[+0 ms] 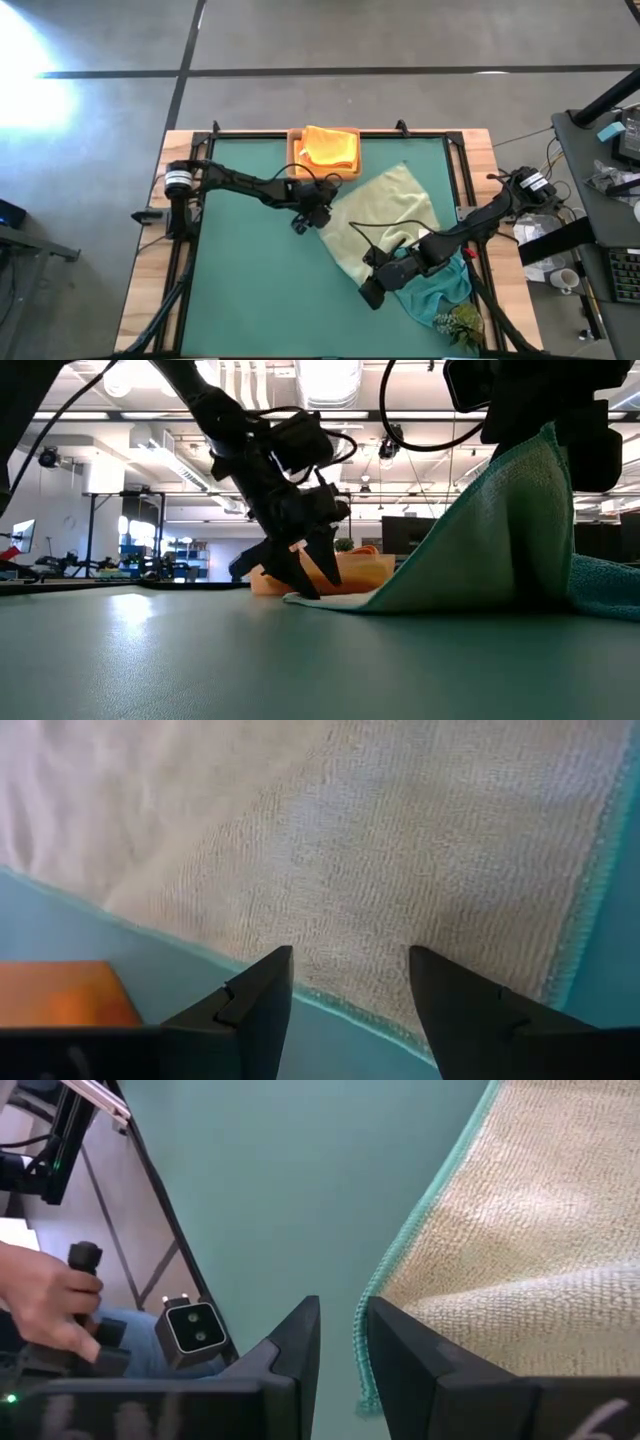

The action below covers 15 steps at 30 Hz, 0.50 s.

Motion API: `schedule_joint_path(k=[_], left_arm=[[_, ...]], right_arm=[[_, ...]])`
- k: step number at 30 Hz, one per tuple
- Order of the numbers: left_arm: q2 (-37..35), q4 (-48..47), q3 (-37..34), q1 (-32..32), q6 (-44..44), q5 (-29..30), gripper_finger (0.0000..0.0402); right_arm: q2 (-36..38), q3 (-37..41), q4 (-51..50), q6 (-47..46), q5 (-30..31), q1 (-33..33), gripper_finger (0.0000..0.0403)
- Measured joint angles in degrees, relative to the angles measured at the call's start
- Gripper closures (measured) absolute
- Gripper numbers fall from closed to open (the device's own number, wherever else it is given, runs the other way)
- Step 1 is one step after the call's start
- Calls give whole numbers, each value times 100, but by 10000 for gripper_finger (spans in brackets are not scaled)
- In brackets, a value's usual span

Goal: Fold microfiber towels
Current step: Fold the gray towel

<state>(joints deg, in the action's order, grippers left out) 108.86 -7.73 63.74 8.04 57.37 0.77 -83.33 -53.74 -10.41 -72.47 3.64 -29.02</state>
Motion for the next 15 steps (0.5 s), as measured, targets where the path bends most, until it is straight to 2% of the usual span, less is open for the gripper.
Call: schedule_joint_path(k=[10, 15], left_arm=[[-392, -843, 78, 26, -582, -54, 214], [-494, -1510, 55, 26, -600, -434, 214]], right_arm=[[0, 2, -14, 7, 1, 0, 326], [0, 2, -12, 41, 22, 0, 326]])
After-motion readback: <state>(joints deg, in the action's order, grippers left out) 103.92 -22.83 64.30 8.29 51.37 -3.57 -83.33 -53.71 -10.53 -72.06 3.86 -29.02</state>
